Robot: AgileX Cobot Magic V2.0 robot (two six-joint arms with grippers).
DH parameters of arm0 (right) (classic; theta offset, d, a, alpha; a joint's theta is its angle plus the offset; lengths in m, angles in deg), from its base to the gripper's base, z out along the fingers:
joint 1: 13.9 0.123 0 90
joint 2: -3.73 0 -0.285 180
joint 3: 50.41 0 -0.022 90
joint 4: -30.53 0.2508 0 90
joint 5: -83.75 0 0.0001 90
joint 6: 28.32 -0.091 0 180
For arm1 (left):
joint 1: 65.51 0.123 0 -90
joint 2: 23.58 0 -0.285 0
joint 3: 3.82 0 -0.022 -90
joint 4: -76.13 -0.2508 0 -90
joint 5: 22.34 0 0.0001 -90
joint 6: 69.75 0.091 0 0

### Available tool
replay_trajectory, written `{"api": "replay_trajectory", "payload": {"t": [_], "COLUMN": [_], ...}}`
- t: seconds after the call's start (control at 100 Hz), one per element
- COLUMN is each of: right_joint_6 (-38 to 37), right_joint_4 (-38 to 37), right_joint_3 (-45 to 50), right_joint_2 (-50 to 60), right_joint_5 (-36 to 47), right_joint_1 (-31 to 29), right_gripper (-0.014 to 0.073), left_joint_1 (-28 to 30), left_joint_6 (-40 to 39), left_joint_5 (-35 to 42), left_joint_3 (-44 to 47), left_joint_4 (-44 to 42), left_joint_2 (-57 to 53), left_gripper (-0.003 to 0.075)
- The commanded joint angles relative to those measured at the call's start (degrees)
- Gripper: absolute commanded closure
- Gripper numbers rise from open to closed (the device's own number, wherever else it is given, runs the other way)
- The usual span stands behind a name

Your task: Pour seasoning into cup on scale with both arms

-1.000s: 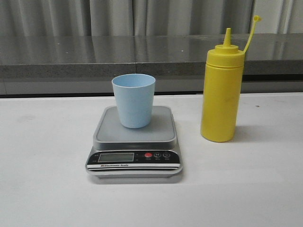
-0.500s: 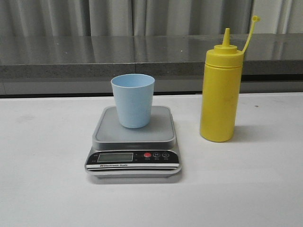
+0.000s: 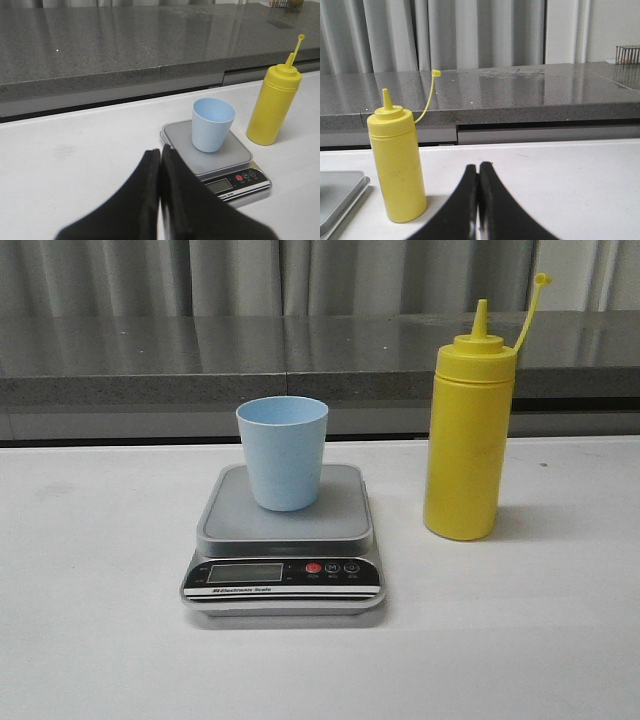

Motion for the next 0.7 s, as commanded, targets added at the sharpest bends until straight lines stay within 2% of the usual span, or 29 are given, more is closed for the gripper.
{"api": "replay_trajectory", "payload": {"t": [0.0,0.69], "right_joint_6": [-0.1,-0.1], "right_joint_4": [-0.37,-0.43], "right_joint_3": [-1.07,-1.07], "right_joint_2": [1.35,1.35], "right_joint_5": [5.31,4.97], "right_joint_1": [-0.37,-0.37], "right_gripper": [0.0652,0.0652], "left_joint_1": [0.08,0.08], "left_joint_6": [-0.5,-0.5], "left_joint_5": [4.55,4.55], "left_joint_3": [-1.57,-1.57], "left_joint_4": [0.88,0.77], "left_joint_2": [0.6,0.6], "left_gripper": [0.0741,0.0741]}}
